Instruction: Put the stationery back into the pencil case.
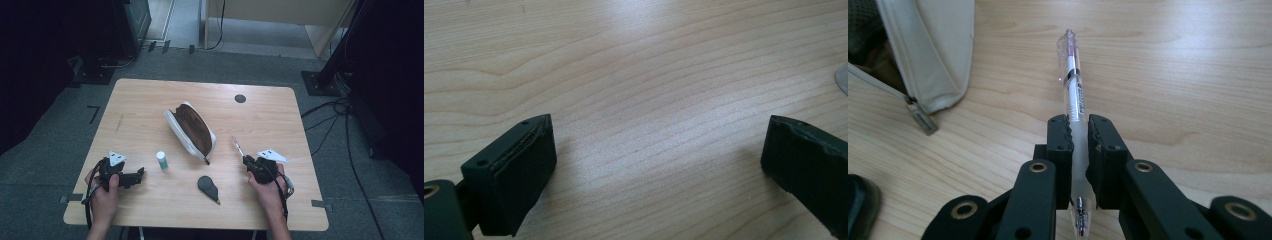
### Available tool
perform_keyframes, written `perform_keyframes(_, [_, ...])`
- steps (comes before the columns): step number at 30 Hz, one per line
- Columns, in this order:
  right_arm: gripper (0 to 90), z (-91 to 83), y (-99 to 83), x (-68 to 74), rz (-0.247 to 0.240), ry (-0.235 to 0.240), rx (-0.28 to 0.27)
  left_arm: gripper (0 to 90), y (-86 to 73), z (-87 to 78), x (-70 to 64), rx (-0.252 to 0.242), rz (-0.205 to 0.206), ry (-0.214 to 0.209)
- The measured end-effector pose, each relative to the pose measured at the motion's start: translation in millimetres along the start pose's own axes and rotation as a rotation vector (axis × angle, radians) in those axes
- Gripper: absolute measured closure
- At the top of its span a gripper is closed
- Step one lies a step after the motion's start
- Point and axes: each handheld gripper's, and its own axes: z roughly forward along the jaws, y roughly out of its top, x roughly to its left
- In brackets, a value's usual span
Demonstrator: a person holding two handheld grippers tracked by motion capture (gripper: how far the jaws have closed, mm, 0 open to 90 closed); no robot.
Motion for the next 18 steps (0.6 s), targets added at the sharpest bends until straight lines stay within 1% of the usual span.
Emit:
perform_keyframes(1, [81.1,-2.0,3.4,3.3,0.0,0.008,-0.007,1.6,0.0,0.0,0.0,0.0,0.0,0.0])
perform_keyframes(5, [81.1,-4.0,8.5,6.8,0.001,0.021,-0.016,1.5,0.0,0.0,0.0,0.0,0.0,0.0])
perform_keyframes(6, [81.1,-5.4,12.4,8.7,-0.003,0.025,-0.017,1.5,0.0,0.0,0.0,0.0,0.0,0.0])
perform_keyframes(18, [81.1,-13.2,35.2,18.2,-0.007,0.042,-0.045,1.5,0.0,-0.1,0.1,0.001,0.001,0.0])
